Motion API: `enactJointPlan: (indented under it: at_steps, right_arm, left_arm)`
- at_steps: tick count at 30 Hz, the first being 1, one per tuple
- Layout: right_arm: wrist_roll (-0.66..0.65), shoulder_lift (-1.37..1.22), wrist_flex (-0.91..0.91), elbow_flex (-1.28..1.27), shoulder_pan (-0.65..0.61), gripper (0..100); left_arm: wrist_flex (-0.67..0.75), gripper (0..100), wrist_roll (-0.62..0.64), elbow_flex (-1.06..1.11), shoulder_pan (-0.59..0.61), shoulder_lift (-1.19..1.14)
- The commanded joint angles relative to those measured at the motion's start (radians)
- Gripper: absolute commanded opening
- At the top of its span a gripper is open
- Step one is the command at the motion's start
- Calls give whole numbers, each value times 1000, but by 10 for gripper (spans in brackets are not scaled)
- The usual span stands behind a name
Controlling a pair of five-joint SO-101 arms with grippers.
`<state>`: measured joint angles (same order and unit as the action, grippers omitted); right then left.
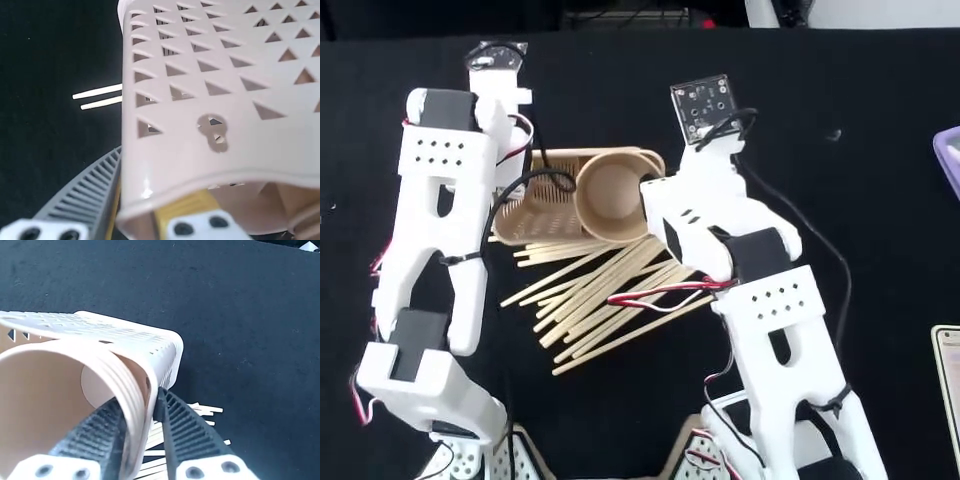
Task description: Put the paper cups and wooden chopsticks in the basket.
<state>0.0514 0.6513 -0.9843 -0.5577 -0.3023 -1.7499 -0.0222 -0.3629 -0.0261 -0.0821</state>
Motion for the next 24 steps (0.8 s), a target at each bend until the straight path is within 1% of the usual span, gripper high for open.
enactJointPlan:
  at_steps: [1,4,8,11,14,18,20,23,24]
  right_arm:
    - [-8,4,3,61,-2,11]
    - [-8,-1,25,58,-2,11]
    - [-8,-2,63,54,-2,11]
    - [-8,-2,91,53,-2,11]
    - [-8,-4,130,41,-2,11]
    - [-8,-4,249,-25,-2,15]
    - [-8,-4,310,-65,-3,66]
    - [-8,-4,368,-99,-3,177]
    - [-8,-4,385,-102,-3,192]
  left_arm:
    - [-12,34,-6,8,8,43]
    - [-8,60,-9,1,18,43]
    - [-8,136,-8,-35,18,43]
    - [-6,170,-6,-84,18,43]
    - [23,178,-6,-128,18,43]
    - [92,180,-6,-130,18,43]
    - [109,180,-5,-130,18,41]
    - [115,181,-5,-131,16,41]
    - [118,181,-5,-133,13,41]
